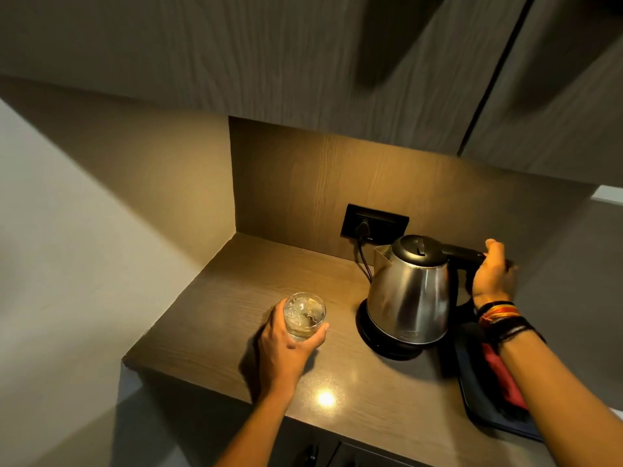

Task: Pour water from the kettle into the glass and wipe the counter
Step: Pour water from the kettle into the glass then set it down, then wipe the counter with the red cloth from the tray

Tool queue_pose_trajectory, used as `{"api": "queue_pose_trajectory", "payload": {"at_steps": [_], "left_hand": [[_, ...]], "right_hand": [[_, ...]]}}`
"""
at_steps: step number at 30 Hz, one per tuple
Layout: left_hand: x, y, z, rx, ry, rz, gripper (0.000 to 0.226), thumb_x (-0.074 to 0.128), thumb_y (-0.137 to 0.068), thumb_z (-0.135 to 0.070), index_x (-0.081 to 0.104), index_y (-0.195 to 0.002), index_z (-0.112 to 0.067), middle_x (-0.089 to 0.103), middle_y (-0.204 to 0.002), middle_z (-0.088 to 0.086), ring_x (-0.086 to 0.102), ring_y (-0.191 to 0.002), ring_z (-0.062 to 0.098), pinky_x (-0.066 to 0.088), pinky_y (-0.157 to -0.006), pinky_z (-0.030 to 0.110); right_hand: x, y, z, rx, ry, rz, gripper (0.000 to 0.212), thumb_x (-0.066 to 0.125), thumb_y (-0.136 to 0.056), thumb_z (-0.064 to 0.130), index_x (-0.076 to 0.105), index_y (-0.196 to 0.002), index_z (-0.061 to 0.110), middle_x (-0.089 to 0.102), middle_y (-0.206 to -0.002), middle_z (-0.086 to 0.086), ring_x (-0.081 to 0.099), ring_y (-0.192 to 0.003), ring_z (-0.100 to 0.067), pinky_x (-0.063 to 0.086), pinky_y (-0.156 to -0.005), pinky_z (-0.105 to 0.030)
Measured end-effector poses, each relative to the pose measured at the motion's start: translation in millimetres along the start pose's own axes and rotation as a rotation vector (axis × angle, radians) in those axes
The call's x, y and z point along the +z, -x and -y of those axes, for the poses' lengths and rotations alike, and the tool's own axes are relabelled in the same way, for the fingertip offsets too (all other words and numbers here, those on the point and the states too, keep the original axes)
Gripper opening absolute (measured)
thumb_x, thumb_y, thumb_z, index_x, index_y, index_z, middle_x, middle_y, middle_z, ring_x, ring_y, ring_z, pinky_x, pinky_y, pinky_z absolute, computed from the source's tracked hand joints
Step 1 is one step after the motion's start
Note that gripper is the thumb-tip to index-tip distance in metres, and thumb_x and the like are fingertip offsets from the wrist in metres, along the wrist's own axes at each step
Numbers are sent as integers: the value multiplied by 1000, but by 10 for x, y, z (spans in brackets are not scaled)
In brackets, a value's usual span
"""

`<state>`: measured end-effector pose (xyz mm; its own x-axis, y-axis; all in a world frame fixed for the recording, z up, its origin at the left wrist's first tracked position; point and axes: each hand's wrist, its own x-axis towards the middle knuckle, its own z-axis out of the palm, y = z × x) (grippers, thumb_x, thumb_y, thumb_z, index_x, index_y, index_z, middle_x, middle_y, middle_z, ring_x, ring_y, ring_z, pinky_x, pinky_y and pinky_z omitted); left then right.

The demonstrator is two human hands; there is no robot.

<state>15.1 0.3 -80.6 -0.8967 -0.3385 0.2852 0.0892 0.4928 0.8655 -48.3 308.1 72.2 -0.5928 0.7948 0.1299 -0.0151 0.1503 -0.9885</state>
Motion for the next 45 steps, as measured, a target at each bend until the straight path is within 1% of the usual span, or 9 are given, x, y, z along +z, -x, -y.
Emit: {"api": "queue_pose_trajectory", "payload": {"at_steps": [7, 12, 18, 24, 28, 33, 38, 42, 45], "left_hand": [[6, -13, -23, 8, 28, -4, 88, 89, -62, -57, 60, -133, -15, 70, -121, 5, 65, -104, 16, 61, -84, 33], [1, -13, -22, 14, 28, 3, 86, 91, -63, -51, 60, -133, -12, 70, -121, 7, 66, -105, 21, 62, -84, 37], [4, -1, 3, 38, 38, -4, 84, 93, -63, -46, 60, -132, -11, 69, -119, 7, 65, -103, 21, 60, -82, 34], [12, 13, 10, 7, 92, 26, 93, 85, -60, -60, 55, -136, -16, 66, -126, 7, 63, -113, 24, 58, -89, 38], [35, -7, 16, -40, 105, 75, 98, 89, -60, -58, 48, -142, -25, 60, -135, 3, 57, -123, 23, 56, -99, 48], [29, -39, -5, -67, 115, 104, 102, 80, -54, -72, 51, -138, -24, 63, -131, 2, 59, -121, 21, 54, -97, 39], [14, -67, 11, -66, 99, 127, 104, 75, -49, -79, 52, -135, -25, 65, -126, 0, 61, -117, 19, 54, -95, 37], [4, -114, 2, -85, 133, 151, 99, 77, -44, -80, 53, -129, -34, 63, -120, -6, 60, -114, 17, 54, -93, 34], [-71, -173, -2, -58, 126, 170, 93, 79, -42, -80, 53, -122, -39, 65, -116, -8, 63, -111, 17, 58, -94, 40]], "right_hand": [[102, -29, -258, 119, -101, -43, 57, 56, -91, 44, 66, -120, -4, 67, -124, -15, 61, -114, -31, 44, -91, -36], [116, 7, -258, 100, -93, 8, 50, 54, -82, 52, 64, -92, 4, 63, -97, -12, 58, -92, -27, 45, -83, -40], [-43, -48, -462, 201, -88, 174, 69, 51, -69, 73, 58, -100, 11, 55, -100, -12, 53, -97, -30, 41, -89, -40], [-493, -140, -495, 40, 230, 315, 61, 40, -94, 69, 73, -105, 18, 71, -109, -10, 65, -101, -27, 49, -93, -40], [-1343, -126, -933, -64, 792, 347, 54, 64, -92, 49, 64, -127, 9, 66, -129, -22, 61, -117, -40, 48, -96, -45], [-1811, 78, -1359, 48, 1078, 534, 70, 58, -96, 46, 41, -155, 13, 29, -164, -17, 37, -147, -37, 31, -117, -43], [-1745, 198, -1352, -165, 1201, 550, 85, 46, -95, 64, 19, -162, 19, 7, -171, -7, 10, -157, -25, 6, -122, -39], [-1618, 243, -1260, -194, 1242, 529, 74, 55, -94, 49, 30, -159, 24, 39, -161, -8, 46, -141, -29, 40, -113, -44], [-1566, 296, -1030, -193, 1107, 311, 45, 55, -95, 40, 61, -138, 29, 75, -111, -16, 69, -98, -39, 57, -81, -45]]}}
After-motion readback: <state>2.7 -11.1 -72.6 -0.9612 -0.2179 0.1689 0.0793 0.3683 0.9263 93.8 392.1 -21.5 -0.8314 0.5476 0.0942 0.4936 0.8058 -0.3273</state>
